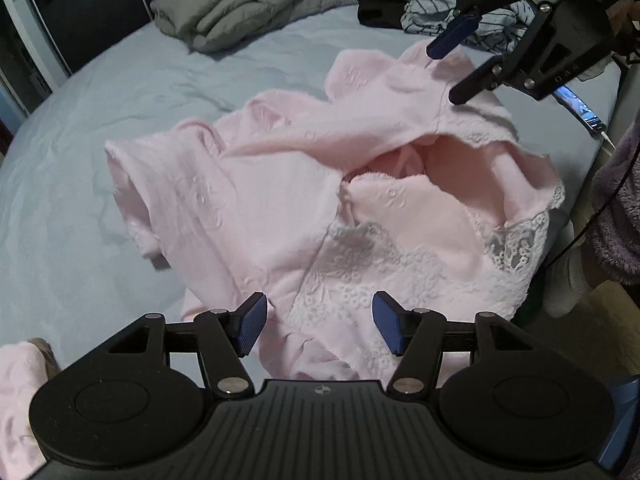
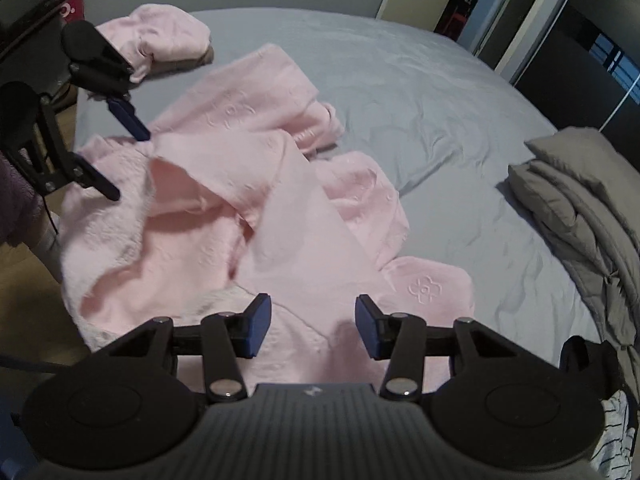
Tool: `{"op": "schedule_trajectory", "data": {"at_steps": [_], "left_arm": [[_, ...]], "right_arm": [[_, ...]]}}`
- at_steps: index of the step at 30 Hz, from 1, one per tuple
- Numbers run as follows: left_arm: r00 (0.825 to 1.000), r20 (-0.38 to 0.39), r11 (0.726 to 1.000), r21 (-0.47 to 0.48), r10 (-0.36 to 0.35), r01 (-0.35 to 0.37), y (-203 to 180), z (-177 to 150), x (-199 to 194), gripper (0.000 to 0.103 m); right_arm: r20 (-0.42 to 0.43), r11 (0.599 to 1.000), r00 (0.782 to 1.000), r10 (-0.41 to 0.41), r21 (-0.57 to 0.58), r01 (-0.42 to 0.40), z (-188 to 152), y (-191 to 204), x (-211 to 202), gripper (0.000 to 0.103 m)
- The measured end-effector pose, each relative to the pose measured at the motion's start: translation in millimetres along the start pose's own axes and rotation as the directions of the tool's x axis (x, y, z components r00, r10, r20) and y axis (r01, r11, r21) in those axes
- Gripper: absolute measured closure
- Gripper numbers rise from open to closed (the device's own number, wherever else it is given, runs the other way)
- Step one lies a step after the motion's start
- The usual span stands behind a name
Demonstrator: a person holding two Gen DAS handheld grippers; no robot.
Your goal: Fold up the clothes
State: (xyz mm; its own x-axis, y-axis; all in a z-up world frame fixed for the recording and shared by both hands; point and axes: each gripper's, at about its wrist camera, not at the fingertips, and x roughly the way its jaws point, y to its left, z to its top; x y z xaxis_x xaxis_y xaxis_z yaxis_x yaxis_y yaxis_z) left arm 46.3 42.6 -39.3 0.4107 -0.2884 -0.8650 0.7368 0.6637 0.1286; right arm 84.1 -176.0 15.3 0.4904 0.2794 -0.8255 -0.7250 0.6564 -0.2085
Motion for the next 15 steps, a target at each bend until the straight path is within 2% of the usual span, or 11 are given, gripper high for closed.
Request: {"op": "schedule_trajectory", "data": {"at_steps": [2,3,4,5,8,12,15], "left_arm": [[1.0,-0.003,1.0,-0.003,0.012,-0.012,1,0,5,0.047],[1.0,-0.003,1.0,-0.011,0.009,-0.009,2,1,7,0.052],[1.0,-0.005,1.0,-0.03,-0.005,0.005,5,2,8,0.061],[1.0,-0.007,0.998,-0.051,-0.021,0.021,8,3,9,0.077],[0.998,-0.012,0.994,-0.093,-0.066,0.064,17,5,7,0.093],[0.995,0.022,0.992,-0.071,-0.1,0.101,19,6,-9,0.098],[0.982,0.063,0.982,-0.05,-0.18,0.183,17,5,-25,0.098]], "right_arm": [[-0.004,1.0,1.0,0.019,0.014,-0.018,0,-7,6,0.053],[-0.004,1.0,1.0,0.027,0.011,-0.027,1,-8,7,0.053],[0.001,0.999,0.999,0.032,-0.003,-0.032,1,-8,8,0.053],[0.009,0.999,0.999,0.042,-0.025,-0.041,1,-8,6,0.053],[0.018,0.994,0.997,0.076,-0.074,-0.074,1,-5,1,0.052],[0.009,0.986,0.993,0.121,-0.114,-0.119,-1,-3,1,0.051],[-0.001,0.982,0.992,0.126,-0.142,-0.125,-1,0,5,0.05]]}}
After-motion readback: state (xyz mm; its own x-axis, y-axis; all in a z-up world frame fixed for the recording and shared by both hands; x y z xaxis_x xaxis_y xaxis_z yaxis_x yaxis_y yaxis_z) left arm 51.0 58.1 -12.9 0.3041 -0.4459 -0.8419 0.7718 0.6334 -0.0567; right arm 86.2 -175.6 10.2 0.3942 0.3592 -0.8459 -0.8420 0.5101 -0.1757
